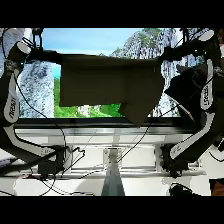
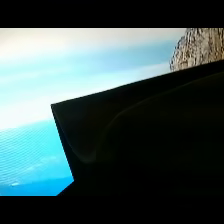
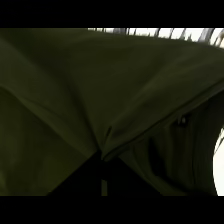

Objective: Fold the clothes and pants, and hang the long-sleeved shirts on hangers.

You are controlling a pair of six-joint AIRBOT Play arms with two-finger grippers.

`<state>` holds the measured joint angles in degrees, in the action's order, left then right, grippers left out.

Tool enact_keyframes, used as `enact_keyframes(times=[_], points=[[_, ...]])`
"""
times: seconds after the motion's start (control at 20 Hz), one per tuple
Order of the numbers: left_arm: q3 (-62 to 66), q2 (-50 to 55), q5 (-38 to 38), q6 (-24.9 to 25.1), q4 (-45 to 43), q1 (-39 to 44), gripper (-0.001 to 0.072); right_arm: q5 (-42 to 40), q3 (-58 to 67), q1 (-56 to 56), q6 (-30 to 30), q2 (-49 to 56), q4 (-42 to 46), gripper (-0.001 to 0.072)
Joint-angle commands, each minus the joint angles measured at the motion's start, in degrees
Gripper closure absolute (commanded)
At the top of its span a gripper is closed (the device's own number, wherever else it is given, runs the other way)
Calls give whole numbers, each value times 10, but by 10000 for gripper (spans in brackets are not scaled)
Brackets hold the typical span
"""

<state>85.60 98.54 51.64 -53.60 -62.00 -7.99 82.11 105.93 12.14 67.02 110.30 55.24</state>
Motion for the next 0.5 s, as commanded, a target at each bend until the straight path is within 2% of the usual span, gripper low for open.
enact_keyframes(times=[0.0, 0.05, 0.1, 0.15, 0.2, 0.25, 0.35, 0.4, 0.45], points=[[0, 5, 125, 0, -58, -17, 693, 71, 0, 0, 15, 2, 64, 691], [0, 10, 132, 0, -52, -18, 693, 67, 0, 0, 20, 2, 66, 682], [0, 14, 131, -1, -48, -18, 677, 60, 0, 0, 20, 2, 65, 497], [0, 16, 132, -1, -46, -17, 519, 57, 0, 0, 21, 2, 65, 157], [0, 15, 132, -6, -43, -15, 212, 58, 0, 0, 26, 2, 65, 89], [0, 12, 132, -26, -43, -14, 43, 62, 0, 0, 40, 1, 65, 91], [1, -2, 151, -76, -46, -16, 60, 86, 0, 1, 63, -4, 67, 94], [1, -15, 169, -82, -46, -19, 64, 94, 0, 1, 71, -12, 67, 96], [1, -32, 189, -83, -47, -24, 63, 99, 0, 1, 74, -26, 66, 141]])
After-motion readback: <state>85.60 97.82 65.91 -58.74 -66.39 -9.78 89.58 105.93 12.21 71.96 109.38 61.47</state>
